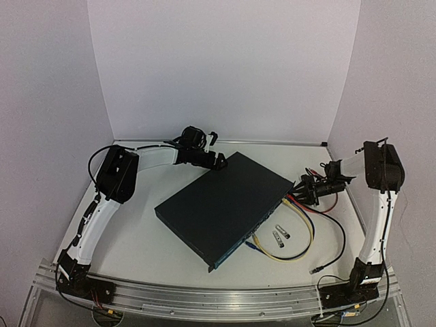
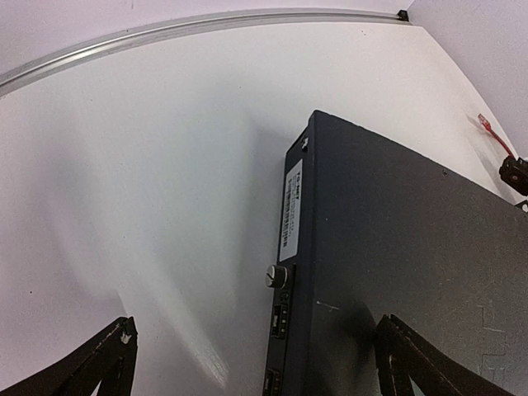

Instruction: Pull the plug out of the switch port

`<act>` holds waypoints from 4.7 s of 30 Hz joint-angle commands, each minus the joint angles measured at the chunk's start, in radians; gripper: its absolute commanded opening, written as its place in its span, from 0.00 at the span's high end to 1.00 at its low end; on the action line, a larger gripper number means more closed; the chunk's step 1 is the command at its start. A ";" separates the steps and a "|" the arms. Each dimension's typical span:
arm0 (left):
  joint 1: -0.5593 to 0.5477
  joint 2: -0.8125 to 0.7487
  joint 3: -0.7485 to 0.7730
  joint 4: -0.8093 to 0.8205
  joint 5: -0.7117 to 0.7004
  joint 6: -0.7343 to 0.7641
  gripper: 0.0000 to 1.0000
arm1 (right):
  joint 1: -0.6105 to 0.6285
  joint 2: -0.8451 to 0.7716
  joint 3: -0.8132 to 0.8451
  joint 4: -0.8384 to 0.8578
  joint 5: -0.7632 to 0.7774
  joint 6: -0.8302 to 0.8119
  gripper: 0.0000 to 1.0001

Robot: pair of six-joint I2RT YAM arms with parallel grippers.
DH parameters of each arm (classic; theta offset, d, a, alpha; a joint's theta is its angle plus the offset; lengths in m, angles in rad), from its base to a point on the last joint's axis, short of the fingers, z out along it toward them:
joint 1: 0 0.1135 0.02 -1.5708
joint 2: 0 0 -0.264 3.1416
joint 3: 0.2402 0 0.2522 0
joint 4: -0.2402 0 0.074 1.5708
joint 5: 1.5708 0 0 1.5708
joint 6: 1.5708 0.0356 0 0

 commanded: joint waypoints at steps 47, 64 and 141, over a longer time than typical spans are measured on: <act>-0.005 0.048 -0.017 -0.086 -0.068 0.013 0.00 | 0.054 0.082 -0.030 0.085 0.037 0.114 1.00; 0.006 0.092 0.022 -0.140 -0.106 -0.032 0.00 | 0.016 0.010 -0.169 0.227 -0.045 0.155 1.00; -0.546 0.025 0.208 -0.219 -0.524 0.246 0.00 | 0.042 0.027 -0.449 0.966 -0.033 0.662 1.00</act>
